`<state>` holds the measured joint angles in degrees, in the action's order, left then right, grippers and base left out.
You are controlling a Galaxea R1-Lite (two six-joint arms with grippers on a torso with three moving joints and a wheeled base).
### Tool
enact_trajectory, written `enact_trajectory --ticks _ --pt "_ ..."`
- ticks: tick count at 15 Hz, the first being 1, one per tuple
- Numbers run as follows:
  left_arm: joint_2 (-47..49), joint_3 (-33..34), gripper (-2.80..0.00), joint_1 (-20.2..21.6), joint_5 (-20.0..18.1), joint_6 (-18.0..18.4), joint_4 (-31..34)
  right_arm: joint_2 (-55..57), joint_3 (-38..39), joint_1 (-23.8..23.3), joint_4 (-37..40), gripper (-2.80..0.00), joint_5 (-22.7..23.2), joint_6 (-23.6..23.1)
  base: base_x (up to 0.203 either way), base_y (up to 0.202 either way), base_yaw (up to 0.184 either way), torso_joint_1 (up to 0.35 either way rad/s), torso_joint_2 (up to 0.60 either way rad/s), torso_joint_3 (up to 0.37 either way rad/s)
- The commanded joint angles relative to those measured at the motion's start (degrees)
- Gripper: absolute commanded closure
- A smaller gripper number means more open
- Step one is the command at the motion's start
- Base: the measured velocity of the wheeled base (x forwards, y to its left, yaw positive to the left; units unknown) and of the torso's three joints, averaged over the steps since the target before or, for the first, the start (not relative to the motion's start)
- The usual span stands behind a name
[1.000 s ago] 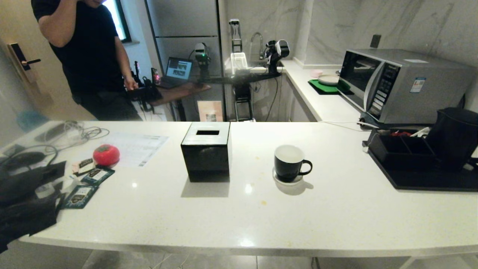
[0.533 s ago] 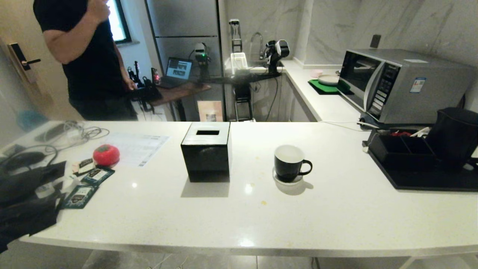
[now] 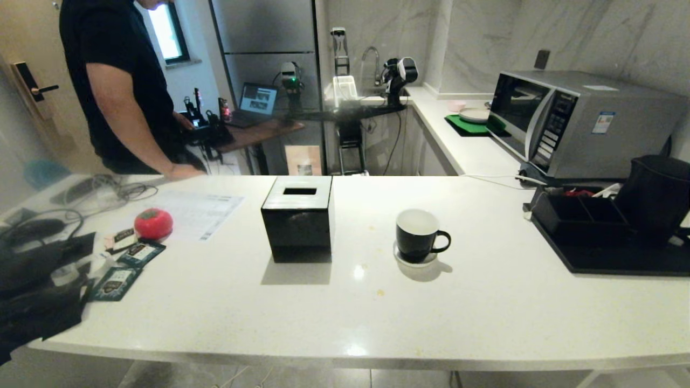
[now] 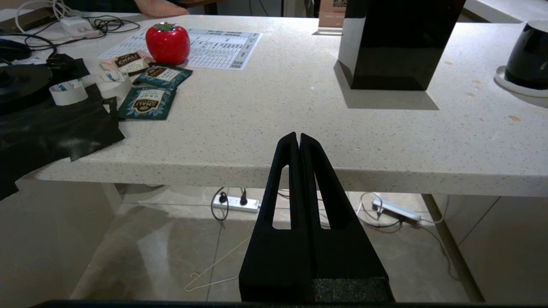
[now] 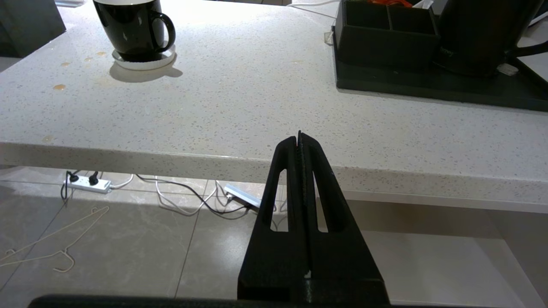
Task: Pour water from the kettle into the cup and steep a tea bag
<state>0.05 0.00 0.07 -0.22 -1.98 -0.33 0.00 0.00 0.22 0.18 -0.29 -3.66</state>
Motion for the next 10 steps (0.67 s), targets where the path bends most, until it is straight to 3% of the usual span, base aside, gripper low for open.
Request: enact_trajectory --ticks 1,10 --pt "0.04 0.0 0.0 0.01 -0.04 0.04 -0.03 0.09 0.0 0.04 -0.01 0.0 0.03 -0.03 0.0 0.0 0.0 0.0 0.0 0.0" --pt "0.04 0.0 0.0 0.01 0.04 0.04 0.06 0.09 0.0 0.04 -0.01 0.0 0.12 0.23 0.029 0.0 0.001 0.002 0.0 0.0"
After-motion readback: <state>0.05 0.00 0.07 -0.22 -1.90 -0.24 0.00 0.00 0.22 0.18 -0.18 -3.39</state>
